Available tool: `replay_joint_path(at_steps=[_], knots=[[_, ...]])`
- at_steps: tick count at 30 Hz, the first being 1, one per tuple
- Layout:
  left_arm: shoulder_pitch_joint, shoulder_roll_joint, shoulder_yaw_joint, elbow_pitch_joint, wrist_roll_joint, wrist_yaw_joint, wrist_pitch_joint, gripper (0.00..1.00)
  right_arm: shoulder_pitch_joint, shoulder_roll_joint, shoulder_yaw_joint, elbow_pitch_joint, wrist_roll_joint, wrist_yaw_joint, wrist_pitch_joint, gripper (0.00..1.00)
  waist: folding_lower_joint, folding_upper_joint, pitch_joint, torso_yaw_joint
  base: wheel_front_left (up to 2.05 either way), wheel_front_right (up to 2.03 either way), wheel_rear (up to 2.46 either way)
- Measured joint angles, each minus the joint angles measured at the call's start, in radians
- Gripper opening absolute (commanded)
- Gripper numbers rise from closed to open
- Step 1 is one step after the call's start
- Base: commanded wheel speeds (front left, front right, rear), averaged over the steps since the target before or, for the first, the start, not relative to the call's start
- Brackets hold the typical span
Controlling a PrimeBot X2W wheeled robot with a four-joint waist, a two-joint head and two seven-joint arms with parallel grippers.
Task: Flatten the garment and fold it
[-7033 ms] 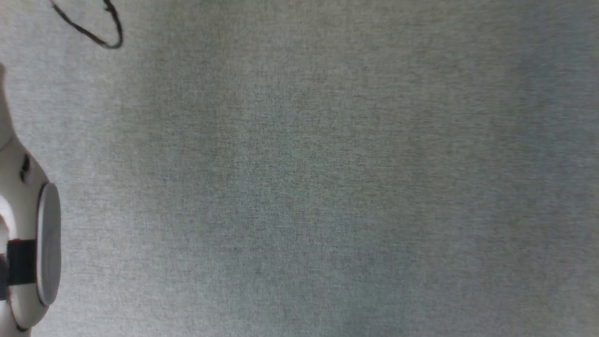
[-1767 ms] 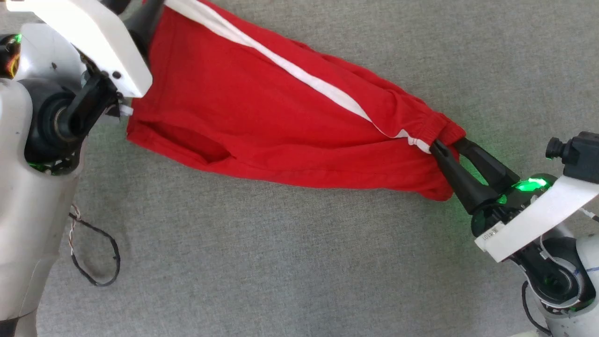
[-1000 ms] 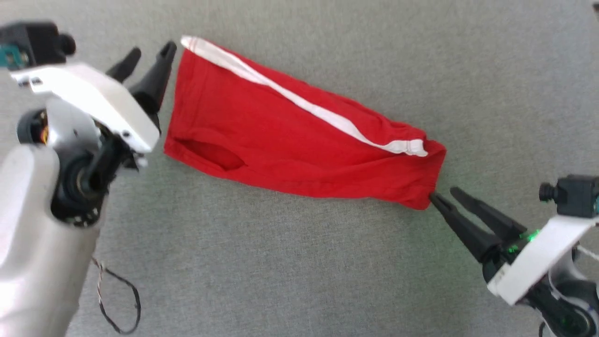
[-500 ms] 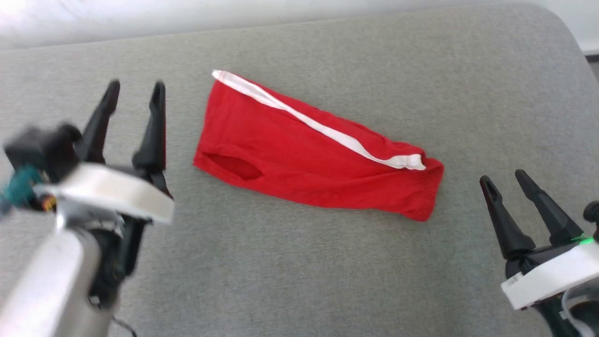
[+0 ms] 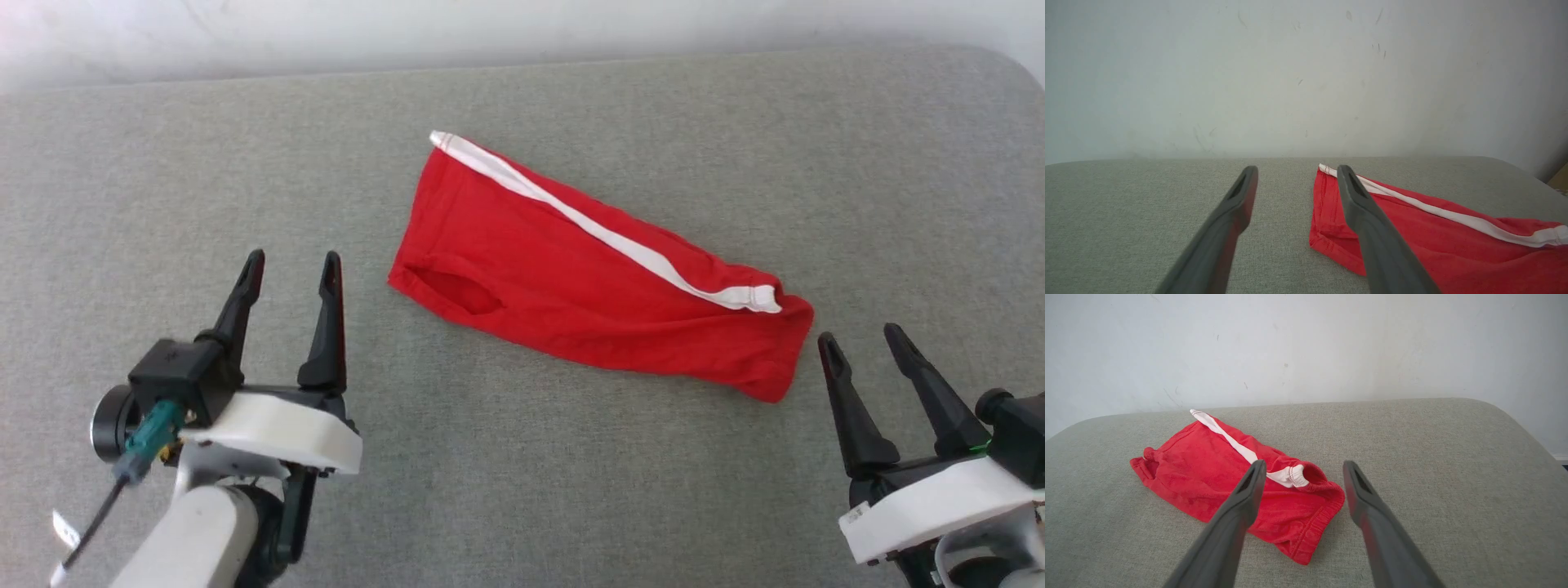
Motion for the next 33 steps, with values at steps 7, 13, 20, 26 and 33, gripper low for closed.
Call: replay_joint_path(at_steps=[7, 13, 20, 26, 33], knots=[[-0.147, 0.039, 0.008, 0.020, -0.063, -0.054, 0.173, 1.00, -0.012, 0.007, 0.010, 0.002, -0.008, 0.000, -0.009, 1.00, 0.0003, 0.0000, 0.042, -0.002, 0.00, 0.00, 0.00], [-0.324, 0.054, 0.026, 0.045, -0.230, -0.111, 0.439, 1.00, -0.055, 0.011, 0.030, 0.027, -0.003, 0.000, -0.033, 1.00, 0.0004, 0.0000, 0.107, -0.022, 0.00, 0.00, 0.00], [-0.437, 0.136, -0.017, 0.103, -0.286, -0.104, 0.760, 1.00, -0.102, 0.015, 0.057, 0.077, 0.016, 0.000, -0.072, 1.00, 0.0005, 0.0000, 0.185, -0.068, 0.00, 0.00, 0.00], [-0.478, 0.134, -0.024, 0.108, -0.310, -0.077, 0.837, 1.00, -0.130, 0.016, 0.065, 0.119, 0.031, 0.000, -0.099, 1.00, 0.0005, 0.0000, 0.241, -0.116, 0.00, 0.00, 0.00], [-0.487, 0.167, -0.043, 0.108, -0.305, -0.033, 0.922, 1.00, -0.152, 0.014, 0.078, 0.144, 0.037, 0.000, -0.115, 1.00, 0.0001, 0.0000, 0.286, -0.151, 0.00, 0.00, 0.00]])
